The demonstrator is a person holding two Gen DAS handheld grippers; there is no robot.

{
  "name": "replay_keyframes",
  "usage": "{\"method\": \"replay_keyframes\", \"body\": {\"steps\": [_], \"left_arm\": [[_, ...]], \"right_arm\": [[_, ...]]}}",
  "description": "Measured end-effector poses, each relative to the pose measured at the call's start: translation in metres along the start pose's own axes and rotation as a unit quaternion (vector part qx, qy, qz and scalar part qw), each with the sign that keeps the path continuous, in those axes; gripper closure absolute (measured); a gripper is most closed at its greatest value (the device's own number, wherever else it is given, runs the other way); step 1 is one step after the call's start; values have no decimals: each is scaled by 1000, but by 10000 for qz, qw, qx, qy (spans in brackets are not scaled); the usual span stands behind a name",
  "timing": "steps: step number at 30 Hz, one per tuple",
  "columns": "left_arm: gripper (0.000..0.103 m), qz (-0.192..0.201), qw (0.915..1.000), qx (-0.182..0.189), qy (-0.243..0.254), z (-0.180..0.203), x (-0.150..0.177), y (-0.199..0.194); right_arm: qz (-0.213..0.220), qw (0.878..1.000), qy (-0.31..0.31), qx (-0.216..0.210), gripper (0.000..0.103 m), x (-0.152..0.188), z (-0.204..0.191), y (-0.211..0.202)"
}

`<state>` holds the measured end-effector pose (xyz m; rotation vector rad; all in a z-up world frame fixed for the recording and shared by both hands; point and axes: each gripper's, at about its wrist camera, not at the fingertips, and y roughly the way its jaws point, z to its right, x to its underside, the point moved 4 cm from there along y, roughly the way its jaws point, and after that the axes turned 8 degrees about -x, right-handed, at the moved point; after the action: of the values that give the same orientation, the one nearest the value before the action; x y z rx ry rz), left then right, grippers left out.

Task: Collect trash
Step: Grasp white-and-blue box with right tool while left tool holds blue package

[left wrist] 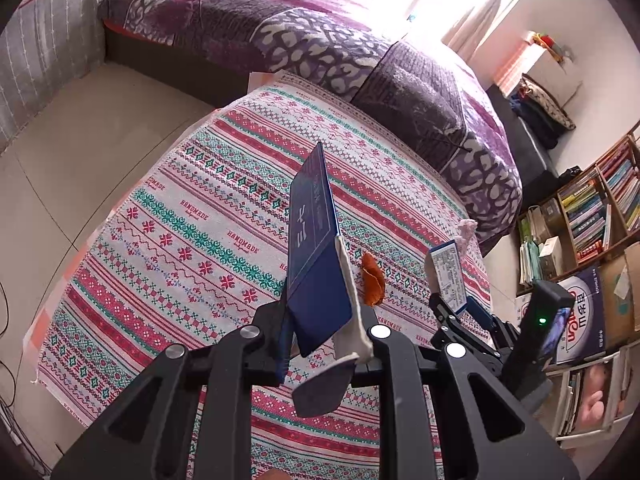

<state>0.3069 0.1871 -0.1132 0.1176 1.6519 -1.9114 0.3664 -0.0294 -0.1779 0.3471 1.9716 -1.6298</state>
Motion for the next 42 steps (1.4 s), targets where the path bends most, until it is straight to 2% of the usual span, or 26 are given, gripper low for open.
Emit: {"method": "replay_keyframes", "body": {"steps": [2,6,10,19,22,26,29,32,35,39,42], "left_arm": [[84,106,9999,-22,3,3,-1,-4],[84,270,9996,-18,25,9,-2,-12],[84,313,9995,-3,10,9,-3,-15],[84,141,9999,44,-41,5,1,-10],[84,149,9999,75,1,8,2,-11],[83,121,9998,101,82,13,4,-10],[83,94,9999,109,92,13,5,-9],[83,93,9999,115,59,12,4,-9],[83,100,9999,120,31,10,4,-10],[83,72,9999,100,9,8,3,-7],[83,34,9999,108,-23,8,1,-5]], "right_arm": [[187,9998,59,-77,42,-7,-2,-21],[310,9974,303,-581,42,-13,-4,-49],[114,9940,666,-862,42,3,-3,-59],[-781,9930,760,-466,41,95,9,-16],[-920,9929,620,-431,41,112,8,-11],[-970,9924,654,-382,29,125,11,-11],[-989,9929,594,-285,29,132,12,-8],[-943,9923,712,-371,29,128,15,-11],[-713,9883,1214,-590,29,110,29,-17],[-515,9783,1964,-405,29,78,51,-8],[-629,9673,2440,-302,31,64,58,16]]}}
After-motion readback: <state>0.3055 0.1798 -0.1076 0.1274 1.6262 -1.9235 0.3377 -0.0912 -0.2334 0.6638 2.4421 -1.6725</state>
